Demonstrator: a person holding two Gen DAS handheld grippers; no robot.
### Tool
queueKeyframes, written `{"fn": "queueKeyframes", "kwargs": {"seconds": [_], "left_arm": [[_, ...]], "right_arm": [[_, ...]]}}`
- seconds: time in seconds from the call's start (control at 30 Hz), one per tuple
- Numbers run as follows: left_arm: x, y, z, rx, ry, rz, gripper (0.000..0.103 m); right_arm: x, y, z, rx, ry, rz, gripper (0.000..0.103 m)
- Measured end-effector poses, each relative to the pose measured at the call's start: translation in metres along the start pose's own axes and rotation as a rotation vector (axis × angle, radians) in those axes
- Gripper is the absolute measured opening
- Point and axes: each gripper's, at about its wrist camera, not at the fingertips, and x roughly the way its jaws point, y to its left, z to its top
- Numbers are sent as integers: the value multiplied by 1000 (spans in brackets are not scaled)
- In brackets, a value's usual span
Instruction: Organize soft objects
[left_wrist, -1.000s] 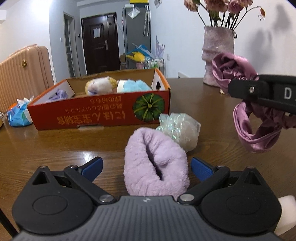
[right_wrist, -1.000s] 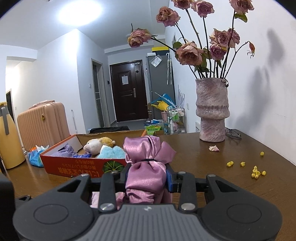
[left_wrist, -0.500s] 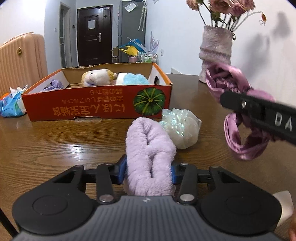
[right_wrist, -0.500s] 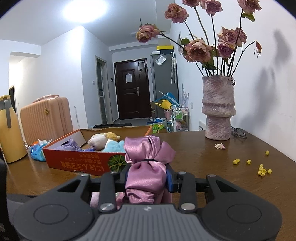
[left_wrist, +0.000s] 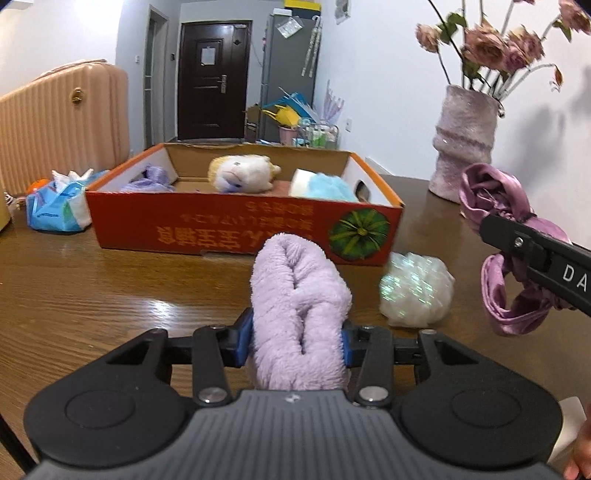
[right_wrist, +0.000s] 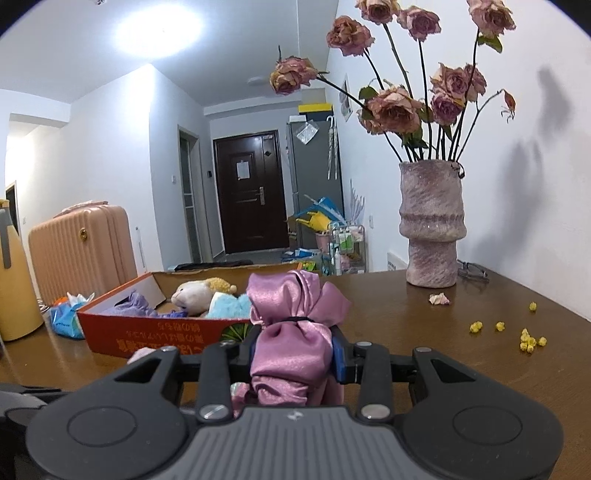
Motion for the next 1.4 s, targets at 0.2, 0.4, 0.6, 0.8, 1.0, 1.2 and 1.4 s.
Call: {"fn": "queueKeyframes", "kwargs": {"seconds": [0.2,0.4,0.6,0.8,1.0,1.2,1.4], "left_arm": [[-2,21,8,-27,-33,27,44],[-3,37,17,-40,-83,55,44],[-5,45,28,-57,-130,60,44],[-5,52,41,-66,-182,85,44],[1,57,55,-76,-220,94,44],[12,68,72,-103,-250,113,44],[24,82,88,-136,-278,137,44]], "right_arm": [[10,15,3,-37,-40,-17,35],[22,27,5,-58,-65,-27,35],[36,39,7,-69,-72,-19,35],[47,52,10,-59,-97,-3,35],[66,72,14,-42,-97,24,35],[85,80,20,-35,-102,31,35],[105,82,26,-13,-106,21,35]]}}
